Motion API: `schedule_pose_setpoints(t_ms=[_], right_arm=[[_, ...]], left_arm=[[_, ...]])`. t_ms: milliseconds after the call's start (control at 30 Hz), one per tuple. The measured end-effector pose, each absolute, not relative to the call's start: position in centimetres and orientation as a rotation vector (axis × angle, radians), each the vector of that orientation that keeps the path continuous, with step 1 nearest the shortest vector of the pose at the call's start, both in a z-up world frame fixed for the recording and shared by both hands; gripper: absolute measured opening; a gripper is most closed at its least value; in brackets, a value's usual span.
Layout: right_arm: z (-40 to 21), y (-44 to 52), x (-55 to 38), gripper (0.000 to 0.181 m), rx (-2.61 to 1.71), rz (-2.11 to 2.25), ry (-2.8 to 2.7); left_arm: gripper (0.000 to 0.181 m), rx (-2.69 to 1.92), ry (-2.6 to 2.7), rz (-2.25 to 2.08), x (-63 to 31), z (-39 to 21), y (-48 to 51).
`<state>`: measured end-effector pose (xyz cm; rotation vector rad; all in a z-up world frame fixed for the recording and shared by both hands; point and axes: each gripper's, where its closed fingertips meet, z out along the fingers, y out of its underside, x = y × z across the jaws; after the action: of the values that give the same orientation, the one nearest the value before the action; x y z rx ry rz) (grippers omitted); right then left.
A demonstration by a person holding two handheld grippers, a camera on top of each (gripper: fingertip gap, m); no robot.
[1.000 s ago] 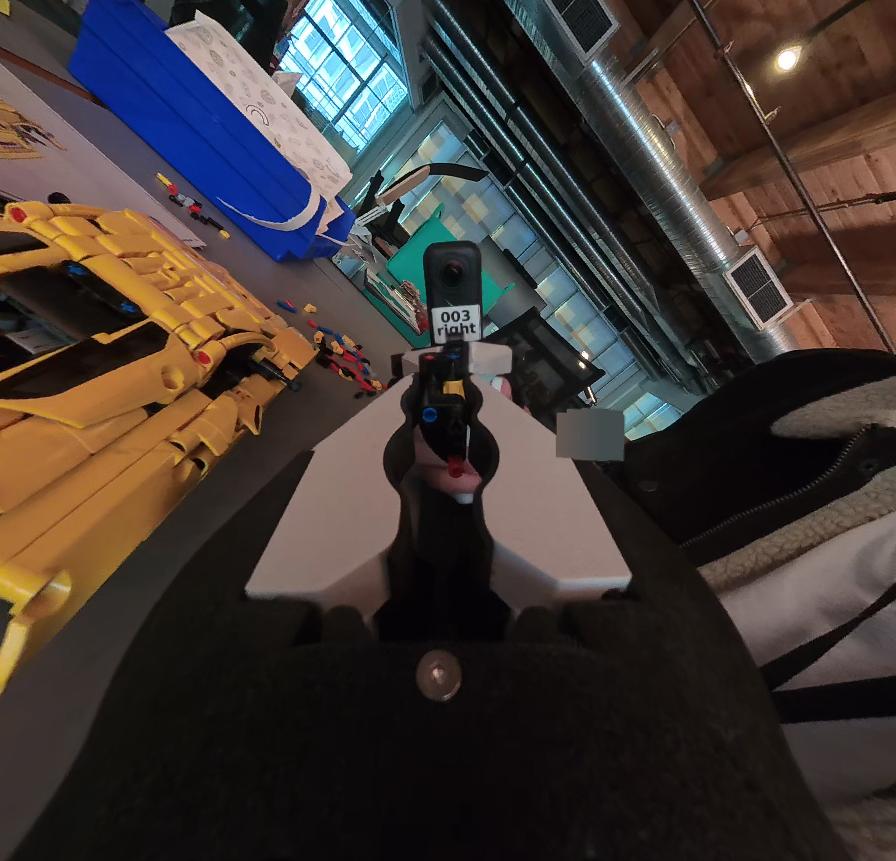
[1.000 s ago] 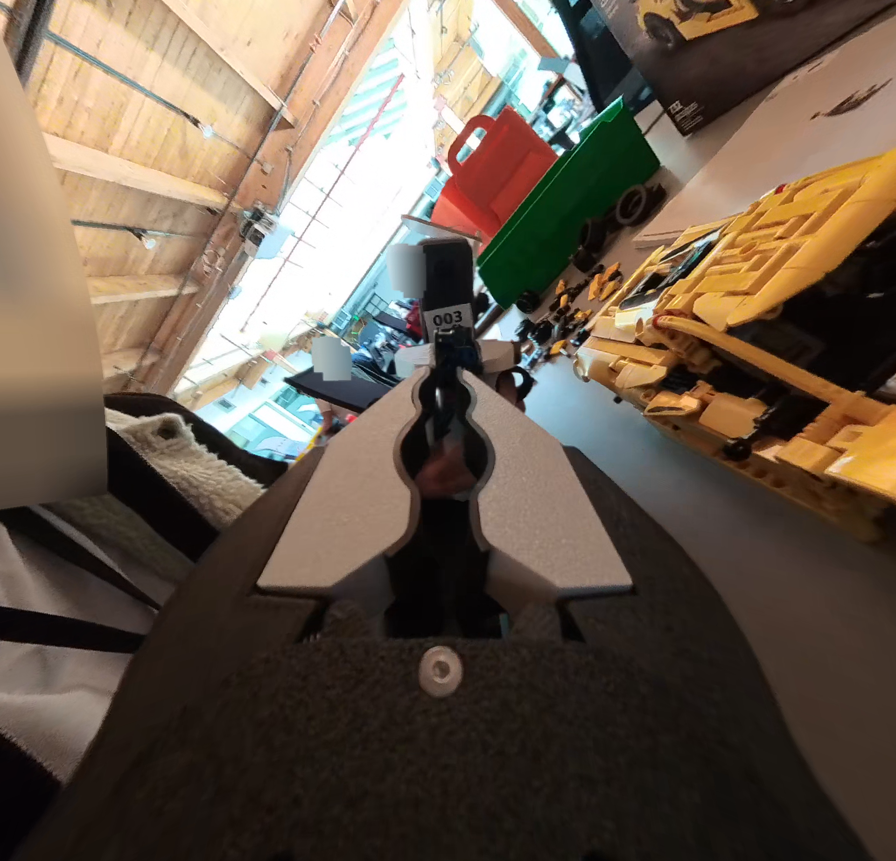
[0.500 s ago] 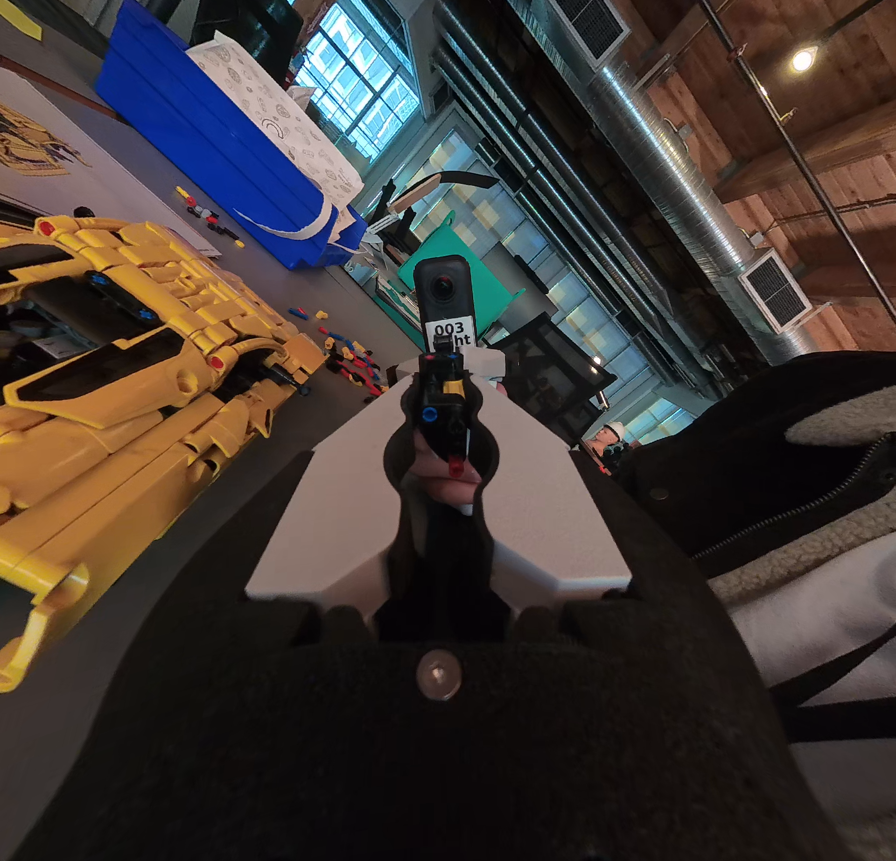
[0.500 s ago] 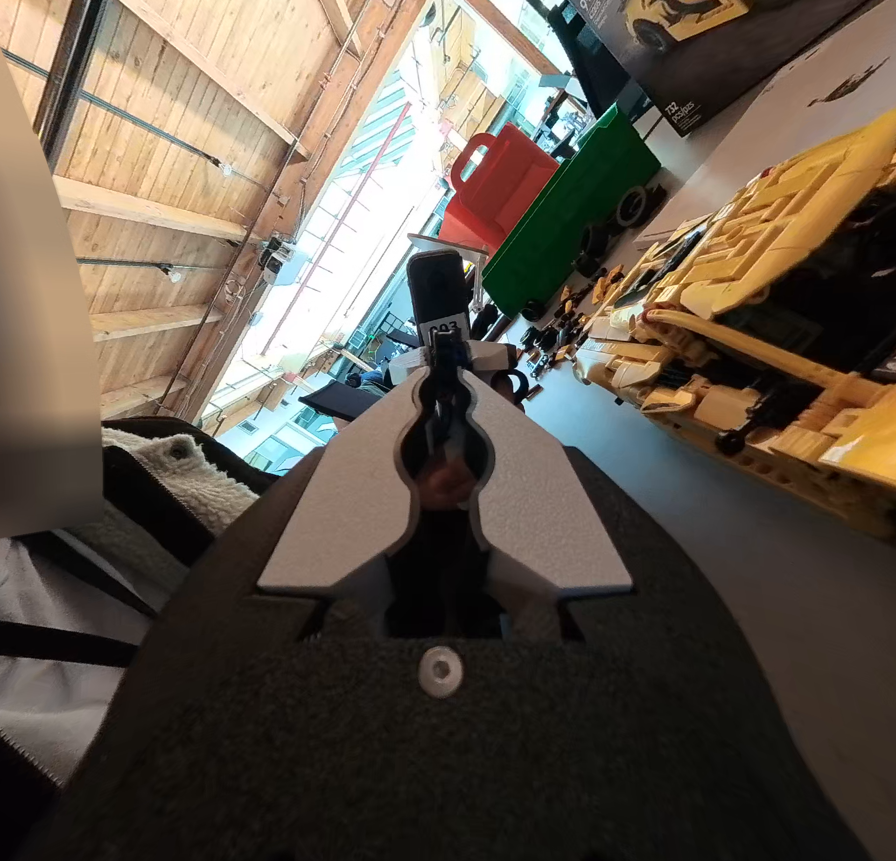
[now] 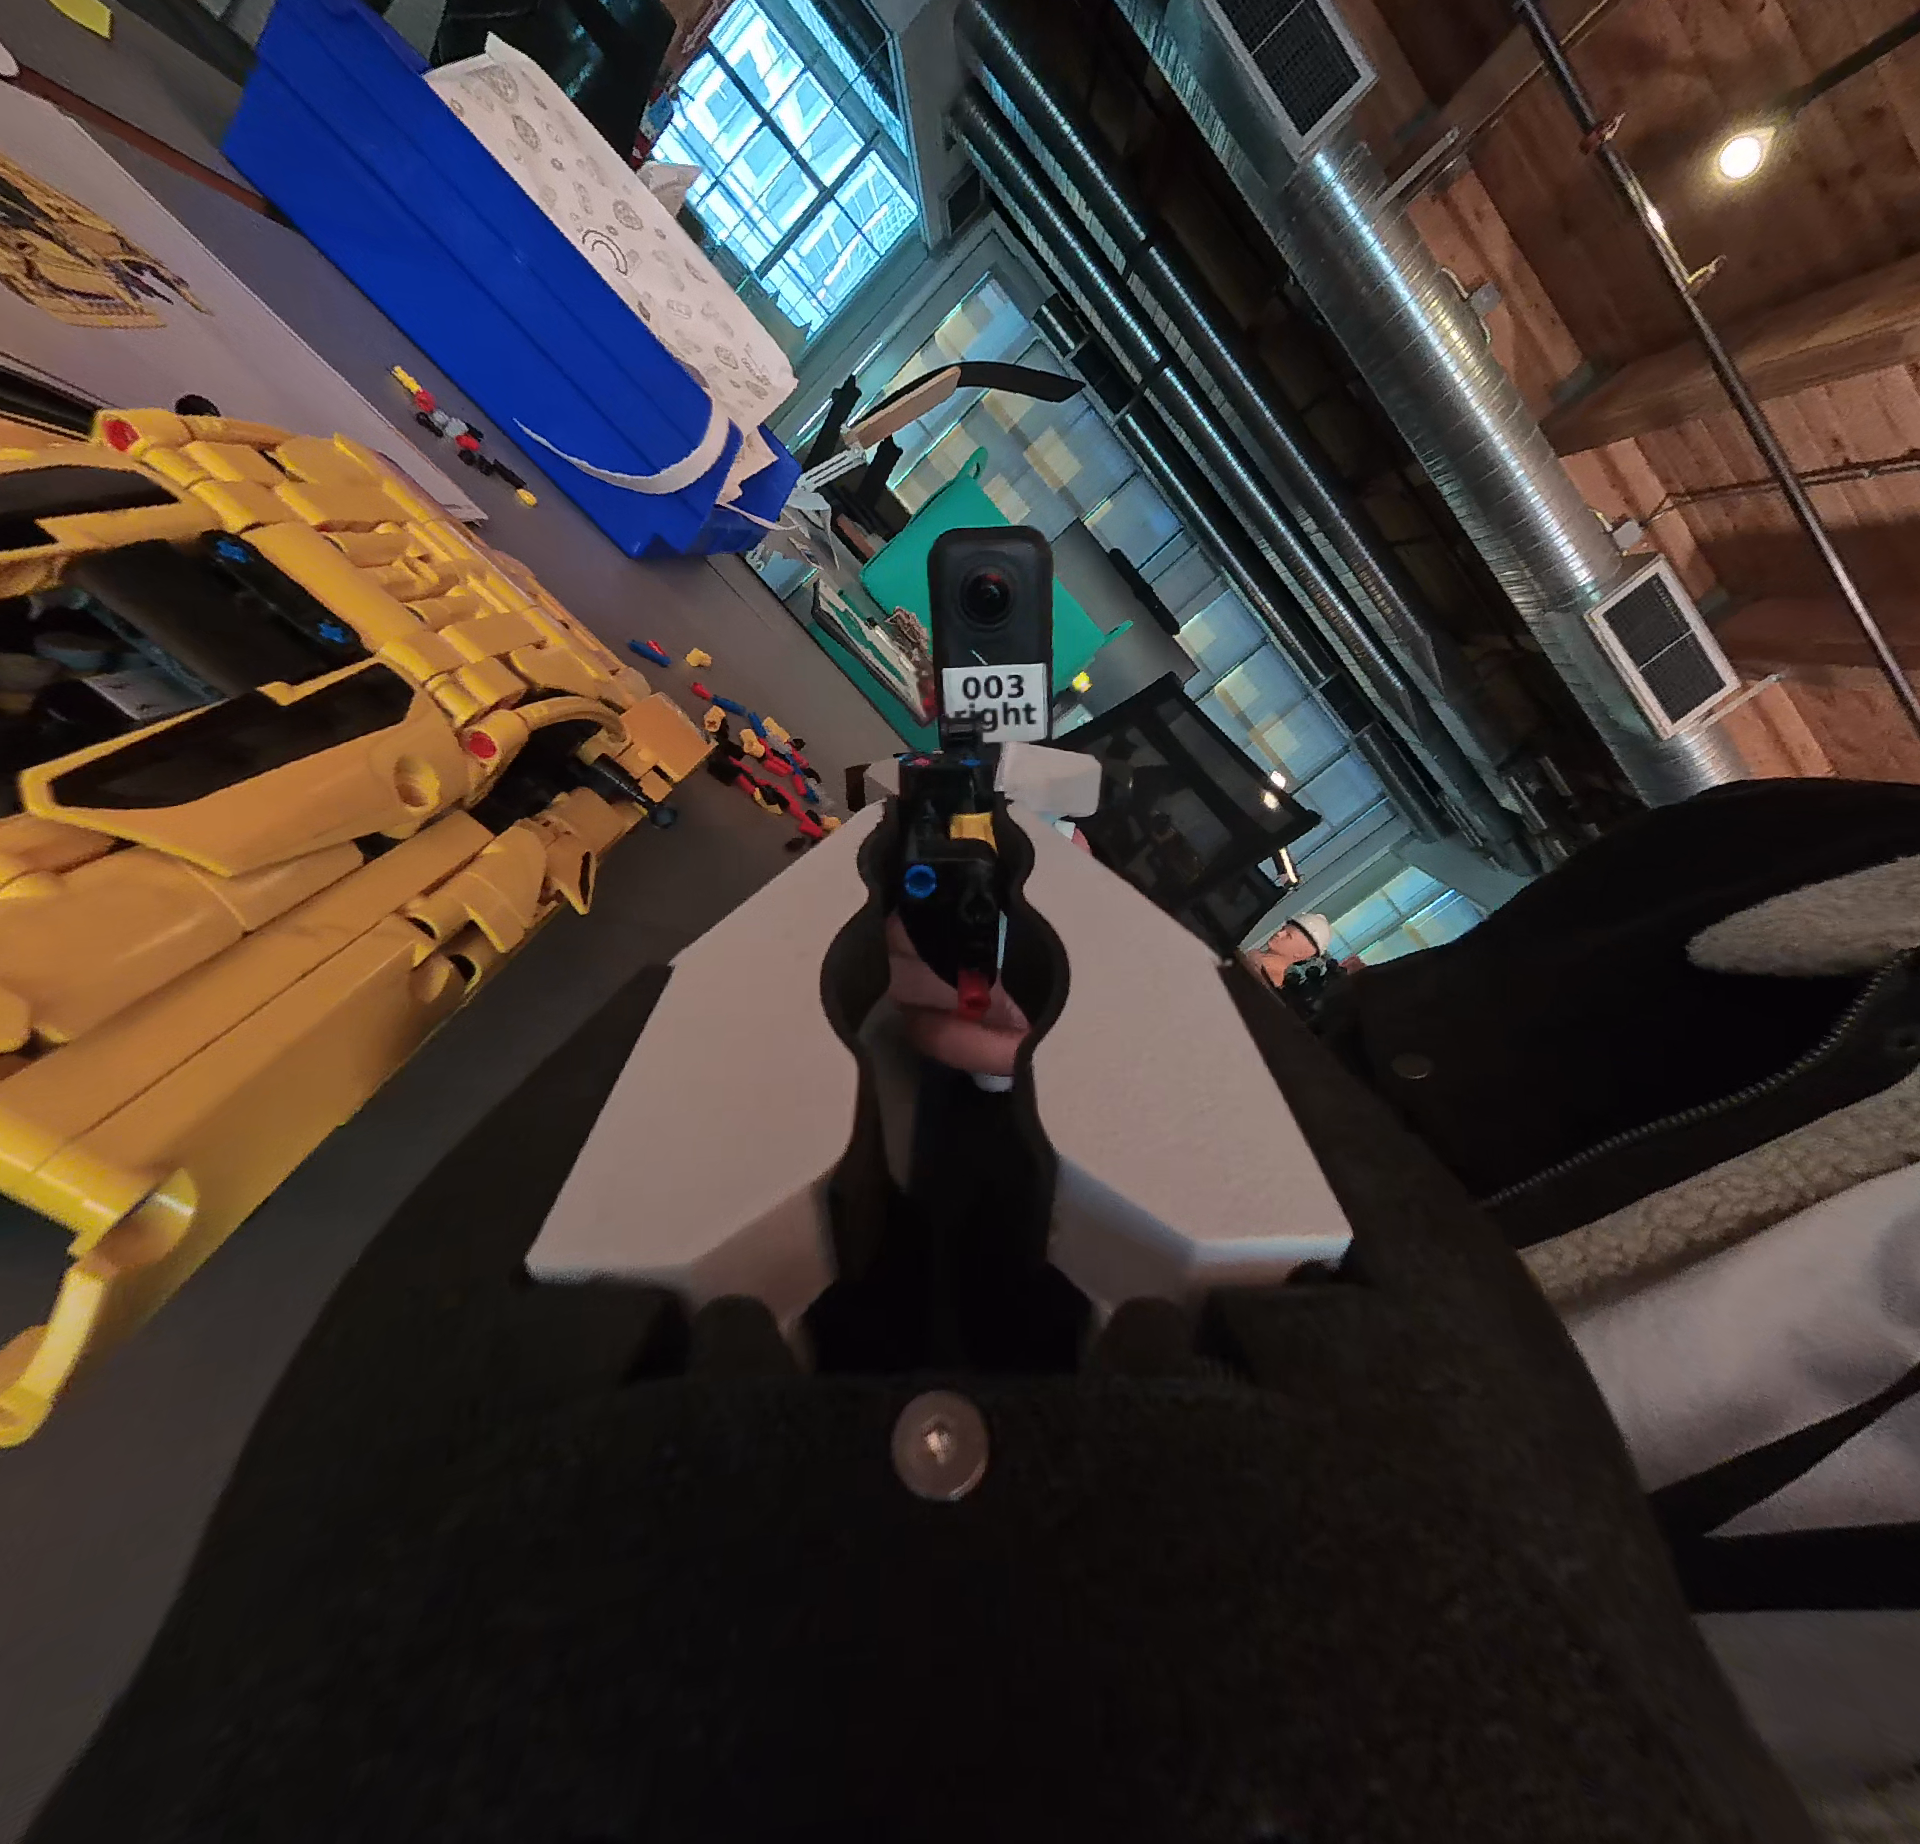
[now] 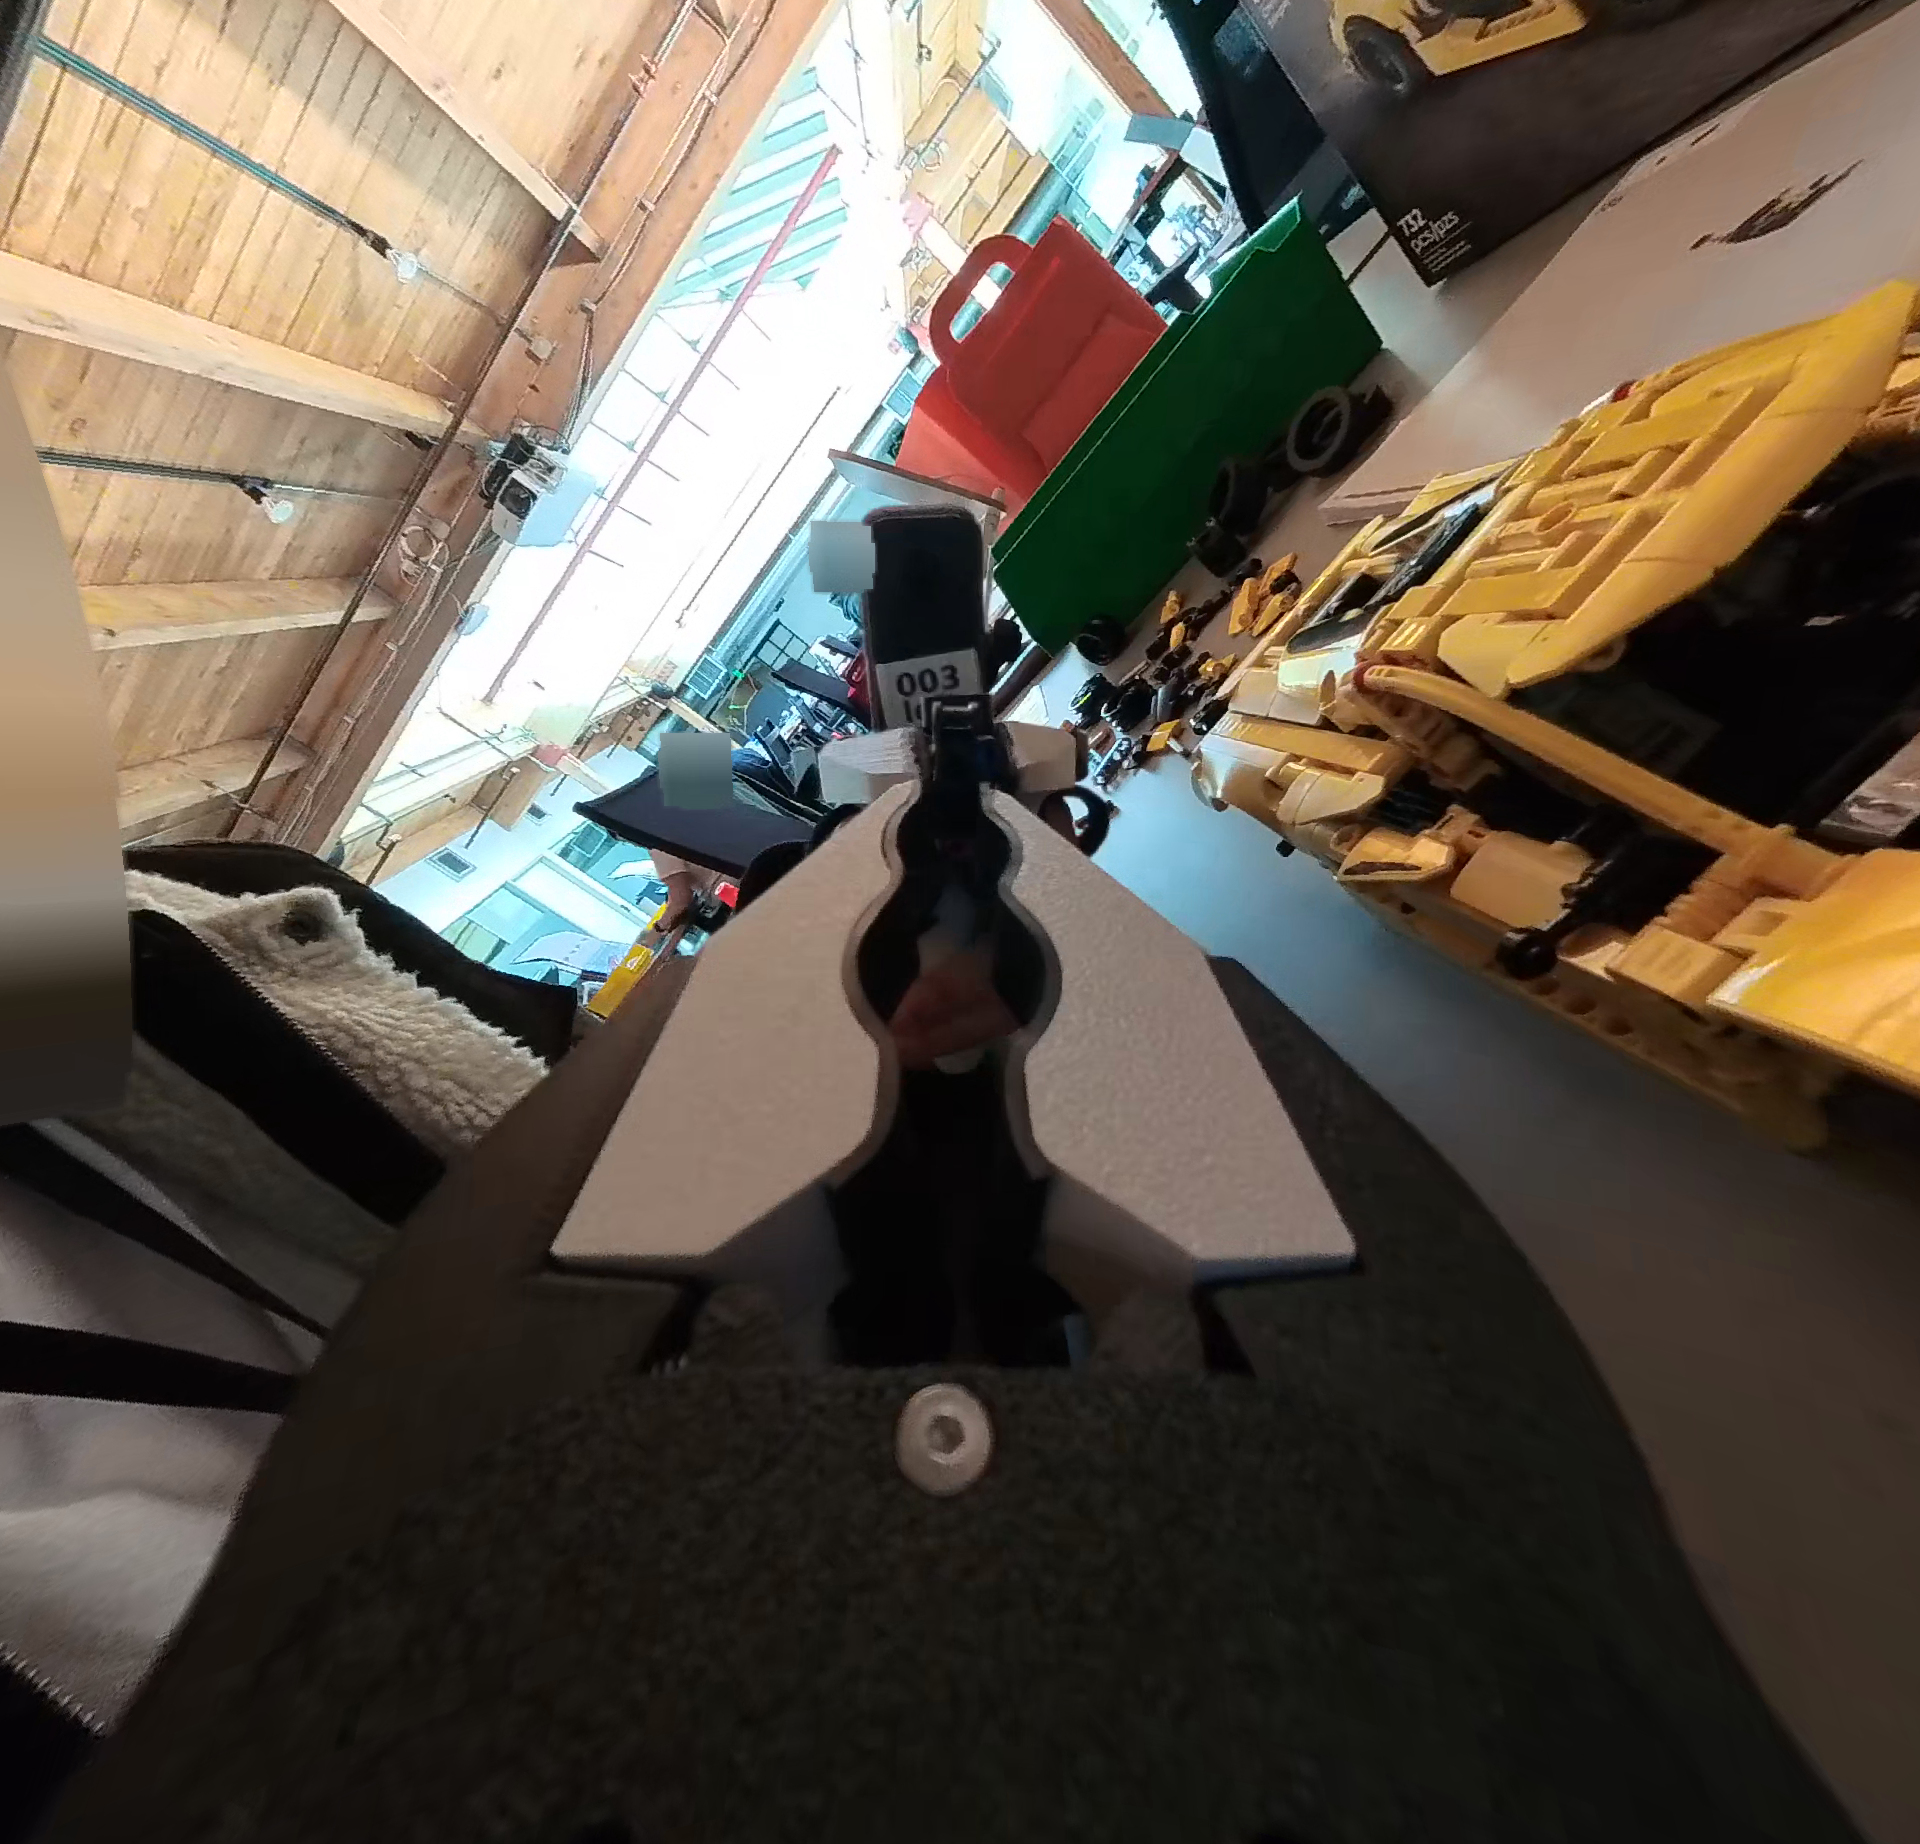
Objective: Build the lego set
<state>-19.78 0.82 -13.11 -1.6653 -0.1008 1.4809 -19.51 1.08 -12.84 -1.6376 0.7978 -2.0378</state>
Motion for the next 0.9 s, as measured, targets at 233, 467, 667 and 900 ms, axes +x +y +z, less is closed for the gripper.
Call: schedule_pose_setpoints(t_ms=[233,467,667,900], right_arm=[[-13.5,0.3,-19.8,0.006,-1.69,1.58,-0.126],[-13.9,0.4,-19.7,0.006,-1.733,1.431,-0.192],[-14.8,0.1,-19.6,0.006,-1.813,1.145,-0.423],[-14.6,-0.6,-19.8,0.006,-1.798,1.292,-0.421]], left_arm=[[0.015,-1.671,0.821,-2.105,-19.4,-13.3,0.5],[0.016,-1.702,0.799,-2.142,-19.3,-13.6,0.6],[0.015,-1.761,0.834,-2.18,-19.2,-14.3,0.2],[0.015,-1.735,0.921,-2.145,-19.5,-14.1,-0.4]])
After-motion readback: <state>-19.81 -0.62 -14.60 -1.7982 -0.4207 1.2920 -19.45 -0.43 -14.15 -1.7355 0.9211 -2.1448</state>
